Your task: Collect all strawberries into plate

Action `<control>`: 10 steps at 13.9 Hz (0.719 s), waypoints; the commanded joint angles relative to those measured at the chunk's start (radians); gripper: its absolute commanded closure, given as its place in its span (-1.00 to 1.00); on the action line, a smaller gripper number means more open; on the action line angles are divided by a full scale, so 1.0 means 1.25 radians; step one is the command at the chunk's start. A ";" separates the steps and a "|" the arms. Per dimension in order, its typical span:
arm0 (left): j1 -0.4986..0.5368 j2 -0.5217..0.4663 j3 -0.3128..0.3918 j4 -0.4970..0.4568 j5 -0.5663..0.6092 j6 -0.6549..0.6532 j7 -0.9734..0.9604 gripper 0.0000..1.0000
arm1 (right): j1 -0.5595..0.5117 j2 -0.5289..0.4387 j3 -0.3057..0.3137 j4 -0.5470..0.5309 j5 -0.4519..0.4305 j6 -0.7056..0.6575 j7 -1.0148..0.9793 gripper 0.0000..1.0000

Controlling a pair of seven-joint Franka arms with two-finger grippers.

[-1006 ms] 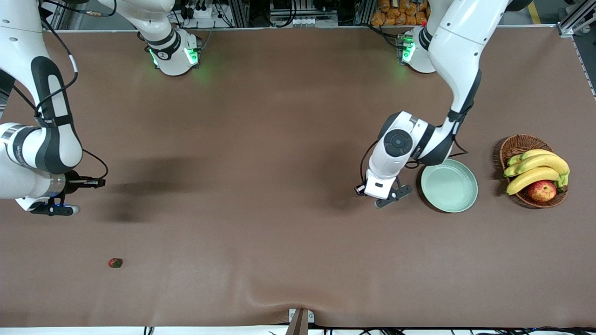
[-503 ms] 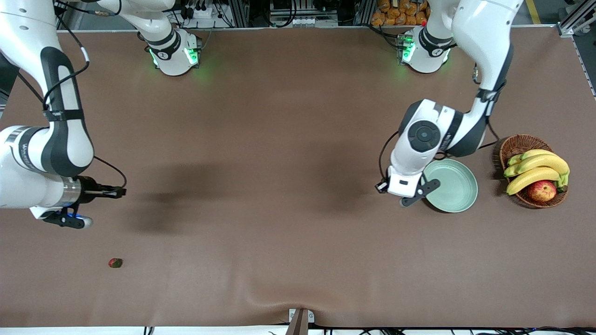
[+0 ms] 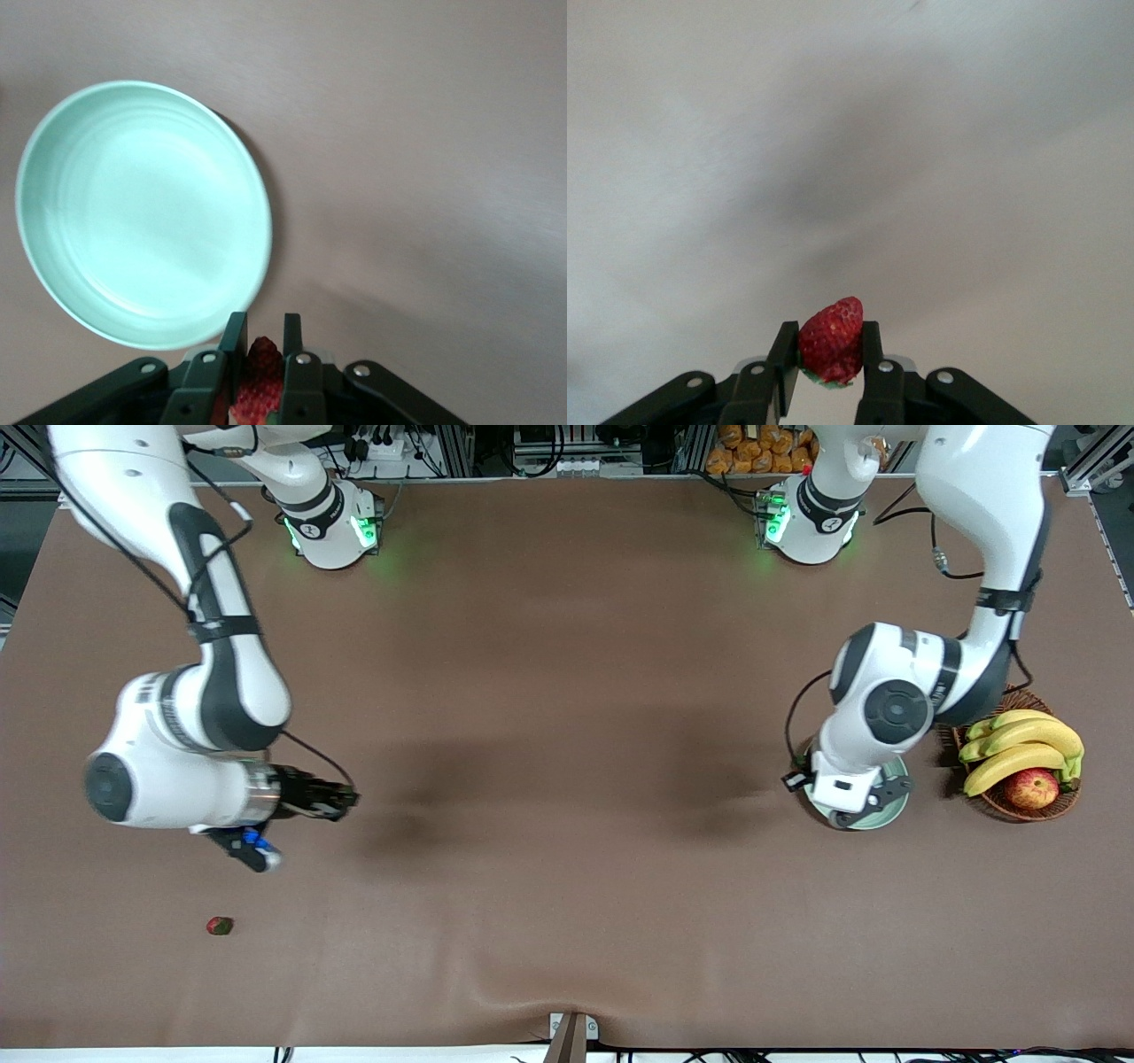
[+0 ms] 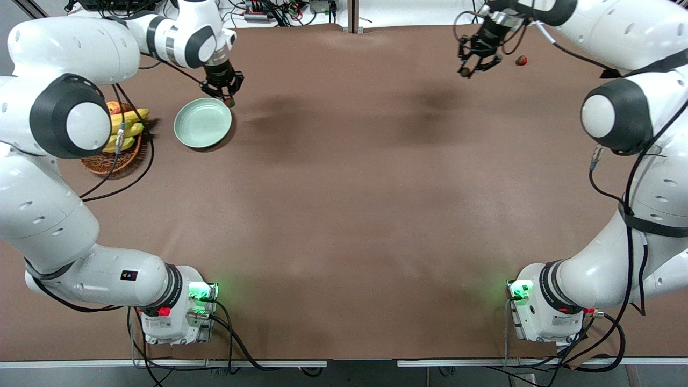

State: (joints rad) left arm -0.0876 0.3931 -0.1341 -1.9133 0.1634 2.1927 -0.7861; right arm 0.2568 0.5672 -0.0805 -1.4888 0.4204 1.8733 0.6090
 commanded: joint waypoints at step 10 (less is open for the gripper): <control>0.139 0.072 -0.007 -0.045 0.107 0.106 0.095 1.00 | 0.267 0.127 -0.007 0.096 0.210 0.294 0.367 1.00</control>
State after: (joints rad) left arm 0.0664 0.4909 -0.1331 -1.9552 0.2720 2.3105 -0.6946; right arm 0.5515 0.6765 -0.0776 -1.4216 0.6306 2.1972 1.0066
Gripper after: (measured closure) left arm 0.793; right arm 0.674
